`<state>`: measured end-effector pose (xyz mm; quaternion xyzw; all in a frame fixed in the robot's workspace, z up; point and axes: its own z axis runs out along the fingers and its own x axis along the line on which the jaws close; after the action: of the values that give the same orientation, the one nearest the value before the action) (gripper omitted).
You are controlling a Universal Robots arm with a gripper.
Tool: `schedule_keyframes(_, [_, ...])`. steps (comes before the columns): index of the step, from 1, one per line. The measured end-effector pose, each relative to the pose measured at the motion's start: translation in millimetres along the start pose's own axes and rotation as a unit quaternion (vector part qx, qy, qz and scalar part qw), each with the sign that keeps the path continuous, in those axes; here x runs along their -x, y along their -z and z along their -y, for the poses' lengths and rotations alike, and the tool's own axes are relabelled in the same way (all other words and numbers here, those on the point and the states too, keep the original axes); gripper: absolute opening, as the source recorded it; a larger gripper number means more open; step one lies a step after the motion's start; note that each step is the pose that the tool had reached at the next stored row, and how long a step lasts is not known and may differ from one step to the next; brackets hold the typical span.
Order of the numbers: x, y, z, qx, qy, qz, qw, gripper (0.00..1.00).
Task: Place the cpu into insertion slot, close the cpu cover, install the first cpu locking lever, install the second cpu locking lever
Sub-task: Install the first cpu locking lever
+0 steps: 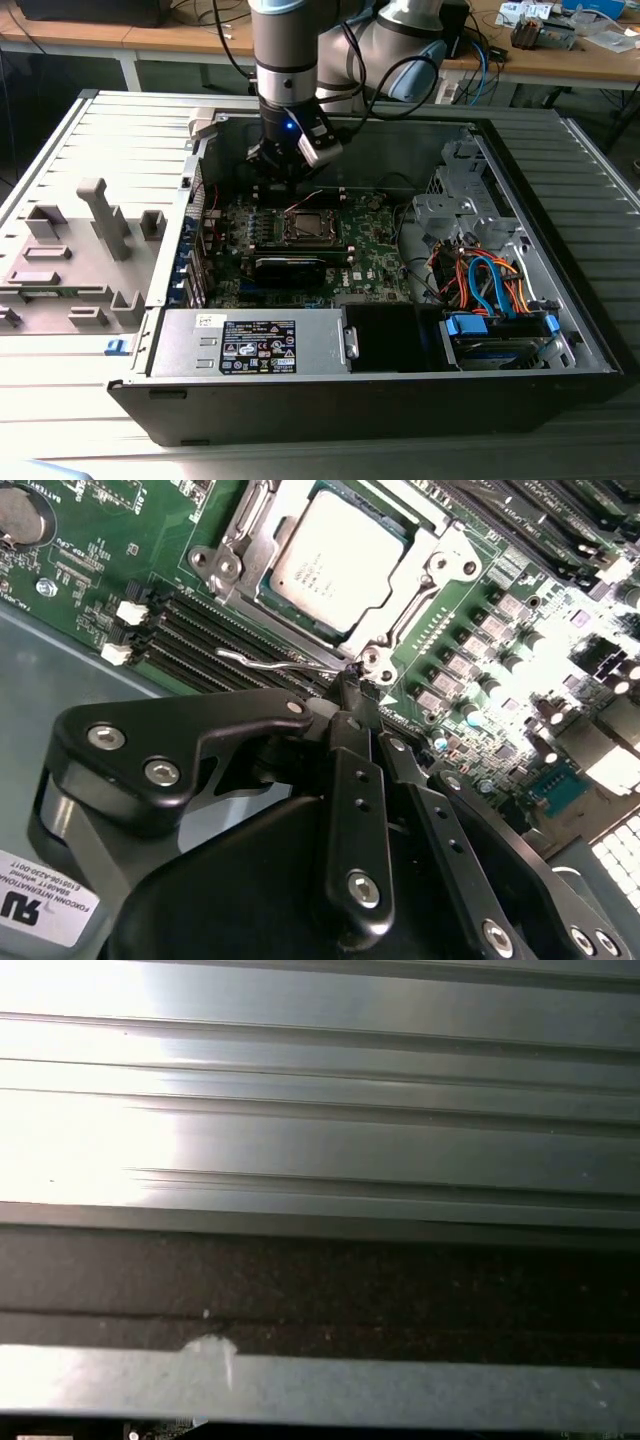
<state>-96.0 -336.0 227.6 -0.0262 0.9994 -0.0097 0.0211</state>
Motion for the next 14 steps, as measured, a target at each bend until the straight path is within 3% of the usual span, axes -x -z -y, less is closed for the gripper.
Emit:
schedule_keyframes(3, [1.3,-2.3,-2.8,-0.0001,0.005,0.0001,0.99999,0.11])
schedule_keyframes(14, [6.2,-9.7,-3.1,-0.0010,0.013,0.0001,0.99992,0.11])
